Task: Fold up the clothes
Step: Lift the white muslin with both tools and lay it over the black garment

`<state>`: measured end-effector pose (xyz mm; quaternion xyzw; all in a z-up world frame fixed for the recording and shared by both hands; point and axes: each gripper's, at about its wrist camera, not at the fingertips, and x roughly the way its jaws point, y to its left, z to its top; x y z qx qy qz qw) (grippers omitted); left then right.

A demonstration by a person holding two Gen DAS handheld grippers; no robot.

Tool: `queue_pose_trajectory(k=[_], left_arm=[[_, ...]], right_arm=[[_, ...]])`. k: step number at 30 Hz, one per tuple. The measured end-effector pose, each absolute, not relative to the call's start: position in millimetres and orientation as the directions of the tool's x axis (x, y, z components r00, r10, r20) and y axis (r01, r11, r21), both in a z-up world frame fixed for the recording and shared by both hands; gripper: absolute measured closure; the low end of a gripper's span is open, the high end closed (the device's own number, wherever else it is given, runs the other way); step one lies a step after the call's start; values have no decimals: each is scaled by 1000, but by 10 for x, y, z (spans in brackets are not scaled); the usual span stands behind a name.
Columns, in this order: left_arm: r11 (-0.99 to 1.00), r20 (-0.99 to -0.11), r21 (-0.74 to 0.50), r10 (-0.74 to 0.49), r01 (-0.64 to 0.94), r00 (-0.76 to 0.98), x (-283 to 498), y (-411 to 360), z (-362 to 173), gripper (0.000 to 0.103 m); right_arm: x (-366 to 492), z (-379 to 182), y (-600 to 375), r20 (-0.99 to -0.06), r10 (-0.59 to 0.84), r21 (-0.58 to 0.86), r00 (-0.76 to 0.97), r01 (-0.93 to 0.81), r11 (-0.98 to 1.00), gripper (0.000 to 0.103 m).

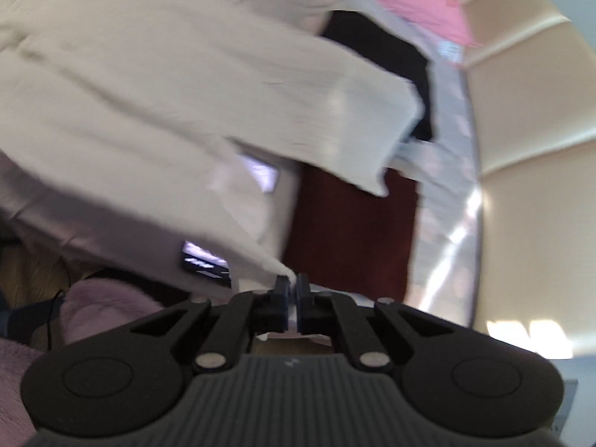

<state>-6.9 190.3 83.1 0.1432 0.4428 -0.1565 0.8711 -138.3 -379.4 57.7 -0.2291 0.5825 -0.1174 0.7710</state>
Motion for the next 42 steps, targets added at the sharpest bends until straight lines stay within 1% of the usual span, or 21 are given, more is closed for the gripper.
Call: queue_pose_trajectory(k=[5,12,16,19,23,29,36,42], left_arm=[[905,-791,106,-174,412,586,-353,1882,1017,99],[902,-744,113,-202,418,637,-734,1841,1362,99],[903,-738,112,-204,415,643,-725,1834,1425,99],[894,-740,134,-197,428,643,-610,1743,1379,99],[881,-748,151,-194,448,635,-368,1625,1311,99],[870,-753,206,-152,449,640,212,1431,1187,99],[852,-757,269,-102,449,646,889,1205,1042,99],[850,-758,265,-108,455,644,1657,915,774,99]], right_arm=[[-1582,963,-4086,-808,-504,-522,305,26,853,100],[-1838,1200,-4237,-792,-529,-526,305,99,844,100],[-1860,1290,-4275,-782,-532,-522,325,123,844,100],[-1743,1283,-4331,-771,-534,-525,347,128,841,100],[-1436,1155,-4390,-763,-537,-540,361,101,836,100],[-869,1002,-4542,-764,-516,-532,388,76,844,100],[53,855,-4707,-747,-523,-552,411,56,832,100],[928,591,-4937,-750,-548,-563,369,77,823,100]])
